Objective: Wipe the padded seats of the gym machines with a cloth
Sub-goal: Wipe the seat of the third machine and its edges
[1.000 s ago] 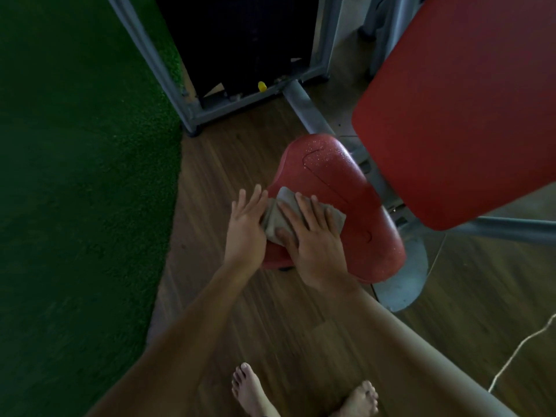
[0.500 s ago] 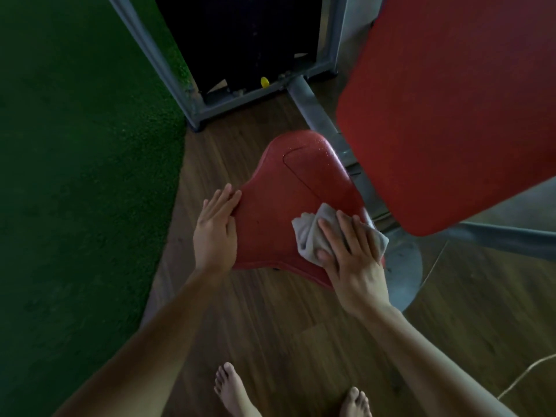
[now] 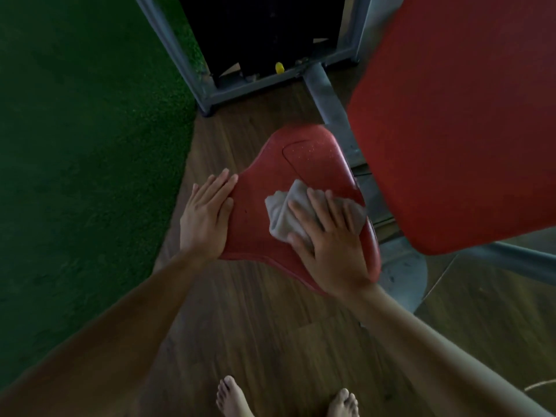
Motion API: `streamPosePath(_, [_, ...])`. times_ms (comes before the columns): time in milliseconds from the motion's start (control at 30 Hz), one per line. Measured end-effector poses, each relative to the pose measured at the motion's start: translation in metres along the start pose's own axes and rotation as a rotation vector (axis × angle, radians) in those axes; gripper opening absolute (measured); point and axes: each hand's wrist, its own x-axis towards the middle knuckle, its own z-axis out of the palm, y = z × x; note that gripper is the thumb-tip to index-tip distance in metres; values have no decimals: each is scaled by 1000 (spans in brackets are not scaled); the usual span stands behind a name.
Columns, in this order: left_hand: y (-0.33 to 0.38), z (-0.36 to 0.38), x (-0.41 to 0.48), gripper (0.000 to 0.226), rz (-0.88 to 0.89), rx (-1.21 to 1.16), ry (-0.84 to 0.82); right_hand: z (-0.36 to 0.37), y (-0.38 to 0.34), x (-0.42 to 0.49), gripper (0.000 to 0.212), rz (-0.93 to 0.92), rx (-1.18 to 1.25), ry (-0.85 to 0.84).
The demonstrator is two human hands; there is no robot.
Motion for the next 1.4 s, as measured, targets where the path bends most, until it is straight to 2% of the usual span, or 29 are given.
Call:
streamPosePath(100, [-2, 0, 0, 45, 8, -29, 17, 1, -5, -19, 58, -58, -16, -31])
streamPosePath(200, [-4, 0, 0, 45, 25, -44, 20, -1, 4, 7, 58, -84, -44, -96])
streamPosePath(367, [-3, 1, 0, 45, 18, -67, 40, 1, 5, 72, 59, 60, 5, -69])
streamPosePath(633, [-8, 3, 1, 44, 37, -61, 48, -9, 0, -13, 56, -31, -63, -66])
streamPosePath(867, [-8, 3, 1, 44, 43, -29, 47, 2, 4, 62, 57, 100, -46, -71])
streamPosePath(1067, [-10, 1, 2, 45, 43, -16, 11, -7, -10, -11, 63, 49, -43, -8])
streamPosePath(1167, [-7, -2, 1, 47, 26, 11, -10, -9, -6, -37, 68, 48, -67, -72])
streamPosePath(1400, [-2, -10, 4, 54, 14, 133, -149, -10, -17, -34, 68, 148, -59, -136])
